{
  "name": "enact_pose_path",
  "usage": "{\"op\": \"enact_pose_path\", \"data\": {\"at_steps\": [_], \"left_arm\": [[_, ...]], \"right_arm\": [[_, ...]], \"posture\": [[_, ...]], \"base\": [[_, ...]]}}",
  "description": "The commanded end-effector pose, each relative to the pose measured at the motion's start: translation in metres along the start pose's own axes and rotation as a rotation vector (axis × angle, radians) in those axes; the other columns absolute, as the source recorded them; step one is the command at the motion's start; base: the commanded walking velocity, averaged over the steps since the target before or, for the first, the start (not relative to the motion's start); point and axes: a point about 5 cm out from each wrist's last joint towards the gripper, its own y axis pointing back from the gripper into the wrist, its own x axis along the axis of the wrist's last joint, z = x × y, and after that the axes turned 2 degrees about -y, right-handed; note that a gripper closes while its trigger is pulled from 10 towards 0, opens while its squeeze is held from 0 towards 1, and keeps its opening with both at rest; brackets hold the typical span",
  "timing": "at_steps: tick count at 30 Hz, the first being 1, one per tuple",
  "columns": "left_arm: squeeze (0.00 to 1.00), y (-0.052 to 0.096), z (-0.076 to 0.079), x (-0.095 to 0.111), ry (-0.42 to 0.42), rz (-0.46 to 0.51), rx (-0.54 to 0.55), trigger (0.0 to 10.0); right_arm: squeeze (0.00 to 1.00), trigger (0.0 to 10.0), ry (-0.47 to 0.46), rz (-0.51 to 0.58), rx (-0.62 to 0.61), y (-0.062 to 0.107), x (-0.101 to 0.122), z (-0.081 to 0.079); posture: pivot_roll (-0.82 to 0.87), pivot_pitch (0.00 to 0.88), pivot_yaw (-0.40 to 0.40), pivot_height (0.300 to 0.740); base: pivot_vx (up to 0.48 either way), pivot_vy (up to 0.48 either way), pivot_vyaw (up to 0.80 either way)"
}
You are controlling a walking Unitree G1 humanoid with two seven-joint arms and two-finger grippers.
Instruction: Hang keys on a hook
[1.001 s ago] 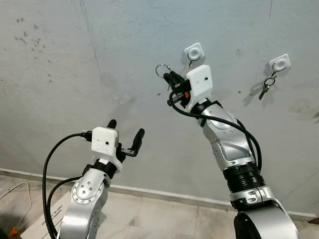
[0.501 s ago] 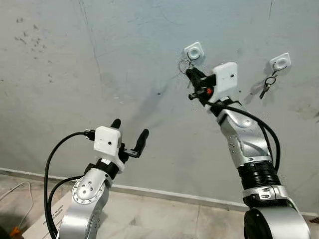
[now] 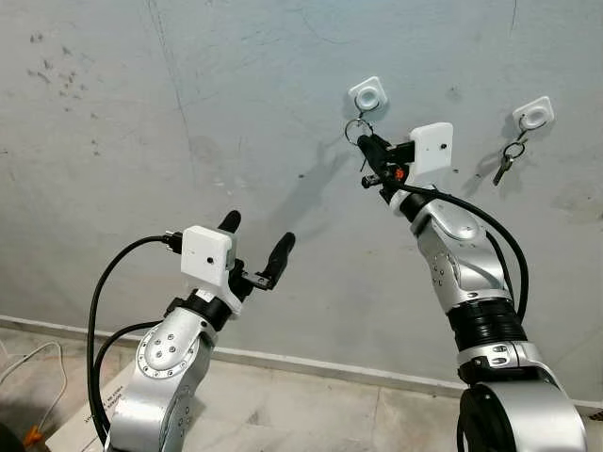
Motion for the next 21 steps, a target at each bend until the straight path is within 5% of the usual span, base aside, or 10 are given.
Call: {"op": "enact_pose_path", "data": {"at_steps": [1, 21], "left_arm": [[0.0, -0.001, 0.002, 0.005, -0.007, 0.013, -0.019, 10.0], [0.0, -0.01, 0.007, 0.023, 0.014, 0.075, -0.043, 10.0]], "right_arm": [[0.0, 10.0, -0.012, 0.033, -0.003, -0.005, 0.008, 0.0], [0.0, 10.0, -0.091, 0.022, -0.045, -0.005, 0.002, 0.008]], "posture": [[0.07, 0.02, 0.008, 0.74], [0.07, 0.017, 0.009, 0.74]], "base": [[0.0, 0.0, 0.0], [0.0, 0.0, 0.0]]}}
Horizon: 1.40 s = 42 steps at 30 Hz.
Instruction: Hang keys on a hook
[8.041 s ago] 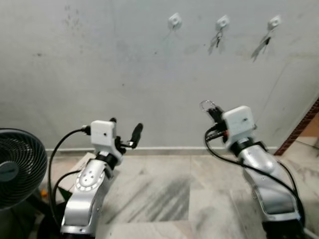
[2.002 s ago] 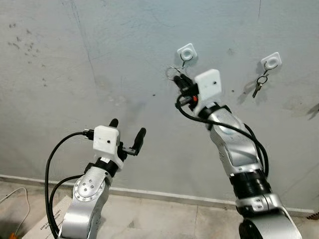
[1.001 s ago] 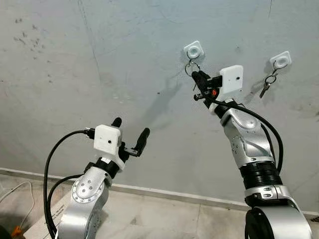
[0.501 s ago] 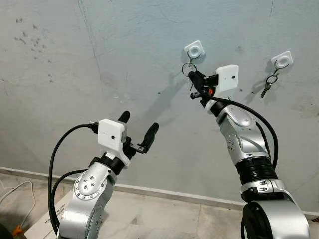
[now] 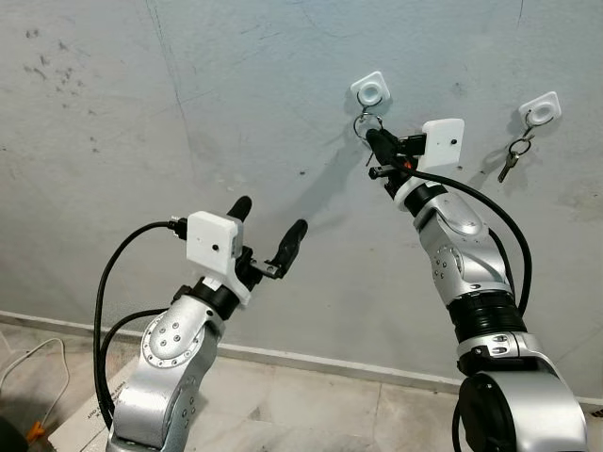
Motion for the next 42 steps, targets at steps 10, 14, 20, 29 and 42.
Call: {"op": "enact_pose_path", "data": {"at_steps": [10, 14, 20, 29, 42], "left_arm": [[0.0, -0.002, 0.001, 0.005, -0.005, 0.014, -0.006, 10.0], [0.0, -0.002, 0.001, 0.006, -0.004, 0.016, -0.005, 10.0], [0.0, -0.004, 0.0, 0.007, -0.006, 0.023, -0.003, 10.0], [0.0, -0.003, 0.001, 0.006, -0.005, 0.019, -0.004, 10.0], [0.0, -0.004, 0.0, 0.005, -0.003, 0.019, 0.002, 10.0]], "right_arm": [[0.0, 10.0, -0.127, -0.015, -0.02, -0.003, -0.003, 0.002], [0.0, 10.0, -0.17, -0.02, -0.028, -0.003, -0.005, 0.004], [0.0, 10.0, -0.256, -0.047, -0.034, -0.003, -0.01, 0.007], [0.0, 10.0, -0.272, -0.117, -0.016, 0.002, -0.028, 0.0], [0.0, 10.0, -0.3, -0.174, -0.043, 0.004, -0.043, -0.004]], "posture": [[0.07, 0.013, 0.005, 0.74], [0.07, 0.013, 0.005, 0.74], [0.07, 0.013, 0.005, 0.74], [0.07, 0.013, 0.005, 0.74], [0.06, 0.007, -0.001, 0.74]], "base": [[0.0, 0.0, 0.0], [0.0, 0.0, 0.0], [0.0, 0.0, 0.0], [0.0, 0.0, 0.0], [0.0, 0.0, 0.0]]}}
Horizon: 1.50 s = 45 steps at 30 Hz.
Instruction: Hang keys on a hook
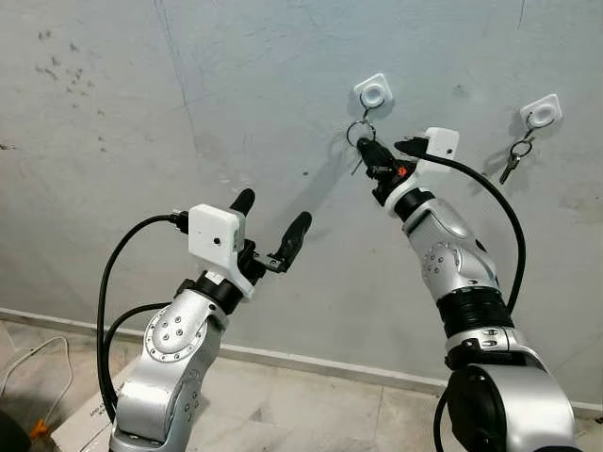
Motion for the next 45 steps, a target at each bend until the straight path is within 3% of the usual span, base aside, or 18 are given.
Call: {"op": "enact_pose_path", "data": {"at_steps": [1, 4, 5, 6, 7, 8, 9, 11, 26, 30, 45], "left_arm": [[0.0, -0.001, -0.001, 0.001, -0.006, 0.005, 0.007, 10.0], [0.0, -0.001, -0.001, 0.001, -0.006, 0.005, 0.007, 10.0], [0.0, -0.001, -0.001, 0.001, -0.006, 0.004, 0.007, 10.0], [0.0, -0.001, -0.001, 0.001, -0.006, 0.004, 0.006, 10.0], [0.0, -0.001, -0.001, 0.001, -0.005, 0.004, 0.006, 10.0], [0.0, -0.001, -0.001, 0.001, -0.005, 0.004, 0.006, 10.0], [0.0, -0.001, 0.0, 0.001, -0.005, 0.004, 0.005, 10.0], [0.0, -0.001, 0.0, 0.0, -0.004, 0.003, 0.004, 10.0], [0.0, -0.002, 0.0, 0.0, -0.006, 0.001, 0.005, 10.0], [0.0, -0.002, -0.001, 0.0, -0.007, 0.001, 0.005, 10.0], [0.0, 0.005, -0.004, -0.007, -0.013, -0.027, 0.016, 10.0]], "right_arm": [[0.0, 10.0, -0.024, -0.112, -0.055, 0.008, -0.026, 0.01], [0.0, 10.0, -0.027, -0.111, -0.056, 0.008, -0.026, 0.01], [0.14, 10.0, -0.026, -0.111, -0.058, 0.008, -0.026, 0.01], [0.15, 10.0, -0.025, -0.11, -0.059, 0.008, -0.026, 0.011], [0.59, 10.0, -0.024, -0.108, -0.06, 0.008, -0.026, 0.011], [0.59, 10.0, -0.024, -0.107, -0.06, 0.008, -0.026, 0.011], [0.94, 10.0, -0.02, -0.106, -0.063, 0.008, -0.025, 0.011], [1.0, 10.0, -0.02, -0.105, -0.063, 0.008, -0.026, 0.012], [1.0, 10.0, 0.003, -0.092, -0.065, 0.008, -0.025, 0.012], [1.0, 10.0, 0.12, -0.089, -0.039, 0.01, -0.024, 0.01], [1.0, 10.0, 0.346, -0.069, 0.039, 0.034, -0.029, 0.006]], "posture": [[0.06, 0.007, -0.001, 0.74], [0.06, 0.006, 0.0, 0.74], [0.06, 0.004, 0.002, 0.74], [0.06, 0.004, 0.002, 0.74], [0.06, 0.004, 0.002, 0.74], [0.06, 0.004, 0.002, 0.74], [0.06, 0.003, 0.002, 0.74], [0.06, 0.002, 0.002, 0.74], [0.06, 0.0, 0.002, 0.74], [0.06, 0.0, 0.002, 0.74], [0.05, 0.0, 0.006, 0.74]], "base": [[0.0, 0.0, 0.0], [0.0, 0.0, 0.0], [0.0, 0.0, 0.0], [0.0, 0.0, 0.0], [0.0, 0.0, 0.0], [0.0, 0.0, 0.0], [0.0, 0.0, 0.0], [0.0, 0.0, 0.0], [0.0, 0.0, 0.0], [0.0, 0.0, 0.0], [0.0, 0.0, 0.0]]}}
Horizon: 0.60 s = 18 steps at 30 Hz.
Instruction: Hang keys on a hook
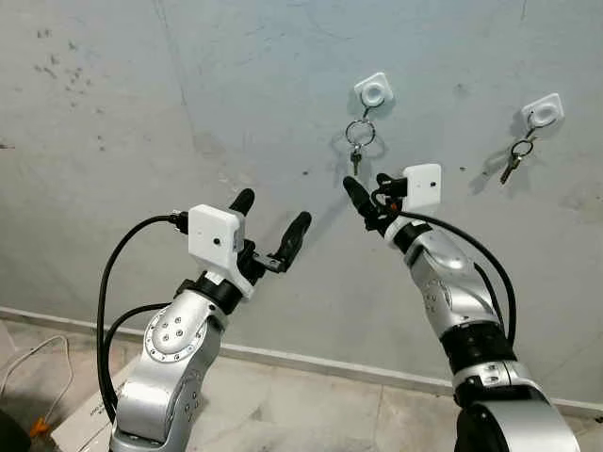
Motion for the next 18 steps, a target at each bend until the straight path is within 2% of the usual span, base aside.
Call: {"op": "enact_pose_path", "data": {"at_steps": [1, 6, 10, 18], "left_arm": [[0.0, 0.002, -0.003, -0.004, -0.008, -0.02, 0.012, 10.0], [0.0, 0.011, -0.006, -0.013, -0.015, -0.056, 0.021, 10.0], [0.0, 0.015, -0.007, -0.015, -0.021, -0.071, 0.02, 10.0], [0.0, 0.031, -0.012, -0.027, -0.025, -0.128, 0.054, 10.0]], "right_arm": [[1.0, 10.0, 0.031, 0.012, 0.017, 0.003, 0.002, -0.001], [1.0, 10.0, 0.082, -0.028, 0.023, 0.026, -0.012, -0.001], [1.0, 10.0, 0.107, -0.046, 0.026, 0.038, -0.017, -0.002], [1.0, 10.0, 0.129, -0.09, -0.017, 0.082, -0.028, -0.005]], "posture": [[0.05, 0.0, 0.006, 0.74], [0.05, 0.0, 0.006, 0.74], [0.05, 0.006, 0.006, 0.74], [0.03, 0.011, 0.013, 0.74]], "base": [[0.0, 0.0, 0.0], [0.0, 0.0, 0.0], [0.0, 0.0, 0.0], [0.0, 0.0, 0.0]]}}
